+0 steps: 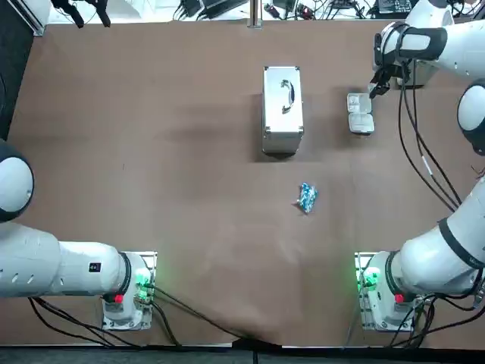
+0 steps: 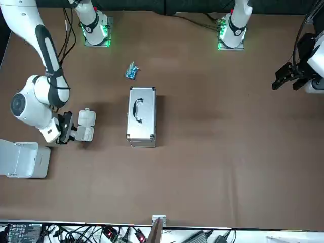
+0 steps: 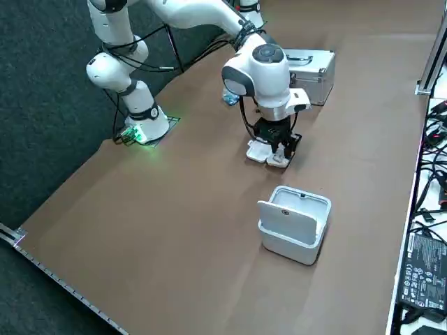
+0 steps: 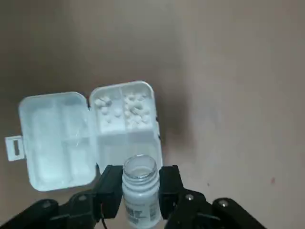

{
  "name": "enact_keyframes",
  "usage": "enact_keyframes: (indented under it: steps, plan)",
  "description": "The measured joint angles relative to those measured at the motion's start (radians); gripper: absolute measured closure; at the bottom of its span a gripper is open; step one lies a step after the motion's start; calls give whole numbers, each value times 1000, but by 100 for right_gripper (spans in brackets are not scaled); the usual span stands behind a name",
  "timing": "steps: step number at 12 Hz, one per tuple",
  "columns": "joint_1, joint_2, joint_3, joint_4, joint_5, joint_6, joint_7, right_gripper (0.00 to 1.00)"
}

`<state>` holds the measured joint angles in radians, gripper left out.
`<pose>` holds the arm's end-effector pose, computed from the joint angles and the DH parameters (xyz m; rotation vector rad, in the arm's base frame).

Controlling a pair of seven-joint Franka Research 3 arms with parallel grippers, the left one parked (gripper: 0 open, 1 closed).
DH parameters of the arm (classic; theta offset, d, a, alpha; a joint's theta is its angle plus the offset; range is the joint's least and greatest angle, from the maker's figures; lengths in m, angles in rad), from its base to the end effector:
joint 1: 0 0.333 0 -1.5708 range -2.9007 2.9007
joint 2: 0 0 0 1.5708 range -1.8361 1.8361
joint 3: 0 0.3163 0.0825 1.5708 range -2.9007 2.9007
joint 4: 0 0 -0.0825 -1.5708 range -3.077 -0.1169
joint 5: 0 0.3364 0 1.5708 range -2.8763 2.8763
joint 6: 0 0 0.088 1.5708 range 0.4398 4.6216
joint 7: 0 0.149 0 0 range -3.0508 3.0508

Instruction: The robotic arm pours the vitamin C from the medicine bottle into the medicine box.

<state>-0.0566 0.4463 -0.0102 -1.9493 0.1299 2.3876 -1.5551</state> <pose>0.5859 -0.0341 0.2422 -2.3590 -1.9753 -0.0856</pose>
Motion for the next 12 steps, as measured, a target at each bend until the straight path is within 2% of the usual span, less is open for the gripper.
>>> enact_keyframes:
  steps: [6,9,12]
  plan:
    - [23,-12,7,-33,-104,6,6,57]
    - [32,-14,11,-33,-236,15,79,57]
    - [54,-28,21,-43,-310,16,152,57]
